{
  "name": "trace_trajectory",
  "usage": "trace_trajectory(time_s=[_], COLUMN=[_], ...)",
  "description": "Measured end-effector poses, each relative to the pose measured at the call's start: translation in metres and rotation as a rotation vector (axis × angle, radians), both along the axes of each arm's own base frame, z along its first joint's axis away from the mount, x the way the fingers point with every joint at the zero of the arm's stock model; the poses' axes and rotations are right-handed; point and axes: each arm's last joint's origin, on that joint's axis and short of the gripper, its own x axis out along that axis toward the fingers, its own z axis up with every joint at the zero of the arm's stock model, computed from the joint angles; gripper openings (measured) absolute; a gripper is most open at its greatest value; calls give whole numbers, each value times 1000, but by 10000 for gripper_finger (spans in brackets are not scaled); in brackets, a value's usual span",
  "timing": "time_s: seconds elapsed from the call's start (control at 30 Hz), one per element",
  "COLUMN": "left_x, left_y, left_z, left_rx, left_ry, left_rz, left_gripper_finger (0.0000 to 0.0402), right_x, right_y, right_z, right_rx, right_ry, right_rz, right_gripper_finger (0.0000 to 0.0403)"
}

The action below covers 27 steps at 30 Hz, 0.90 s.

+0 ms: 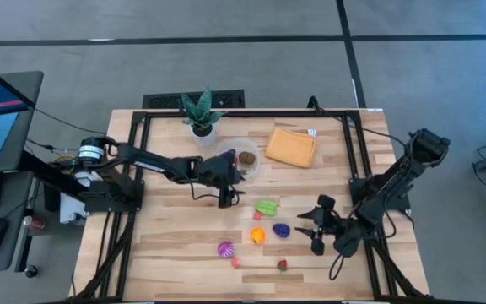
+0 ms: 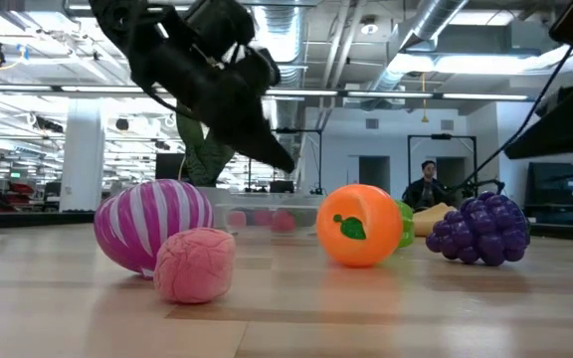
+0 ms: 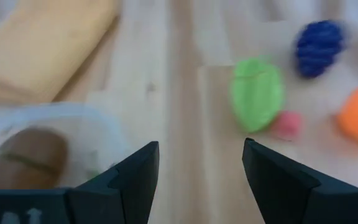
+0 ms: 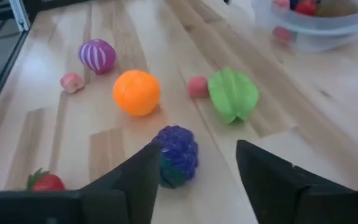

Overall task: Pick and placing Produce into tupperware
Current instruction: Put the purple grapes into the transparent bin

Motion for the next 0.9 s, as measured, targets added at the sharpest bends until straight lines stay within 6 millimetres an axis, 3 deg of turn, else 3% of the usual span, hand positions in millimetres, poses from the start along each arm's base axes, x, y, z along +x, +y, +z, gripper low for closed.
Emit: trace_trajectory(time_s=[0.17,0.5,0.9], left_x=[-7,-36,-58], left_y=[-17,-59,-83], left_z=[22,70,86], left_rx=[-28,-15,82], left_ry=[-60,-162,-172], left_rz=[-87,-199,-142], left_gripper_finger=[222,222,222], right_x=[8,22,44], right_y=[6,12,5], right_z=[-8,-25,-42], right_rx=[49,87,100], right_ry=[-18,-29,41], right_rz=[-2,2,-27], right_gripper_finger=[271,300,358])
